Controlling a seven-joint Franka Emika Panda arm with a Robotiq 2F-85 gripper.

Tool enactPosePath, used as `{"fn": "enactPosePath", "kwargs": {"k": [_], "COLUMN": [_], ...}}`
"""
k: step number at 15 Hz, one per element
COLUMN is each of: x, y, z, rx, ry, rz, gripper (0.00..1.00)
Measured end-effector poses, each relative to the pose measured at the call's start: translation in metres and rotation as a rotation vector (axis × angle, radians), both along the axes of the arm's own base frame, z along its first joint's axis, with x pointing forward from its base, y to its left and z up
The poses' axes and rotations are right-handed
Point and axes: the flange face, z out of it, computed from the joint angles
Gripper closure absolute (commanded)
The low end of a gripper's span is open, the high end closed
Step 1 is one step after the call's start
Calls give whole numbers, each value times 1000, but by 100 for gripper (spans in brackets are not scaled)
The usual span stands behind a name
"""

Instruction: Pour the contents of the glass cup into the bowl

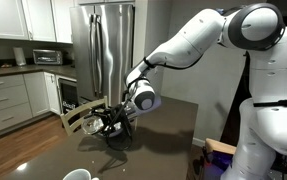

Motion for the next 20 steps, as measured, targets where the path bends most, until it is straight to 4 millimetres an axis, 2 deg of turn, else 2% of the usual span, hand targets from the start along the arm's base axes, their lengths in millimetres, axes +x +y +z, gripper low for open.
{"fn": "enactPosePath", "kwargs": {"k": [14, 20], "x": [8, 8], "y": [-4, 3], "z": [-12, -26], "rx": [278, 368], "ry": [125, 181], "rz": [3, 14], "gripper": [41, 41]}}
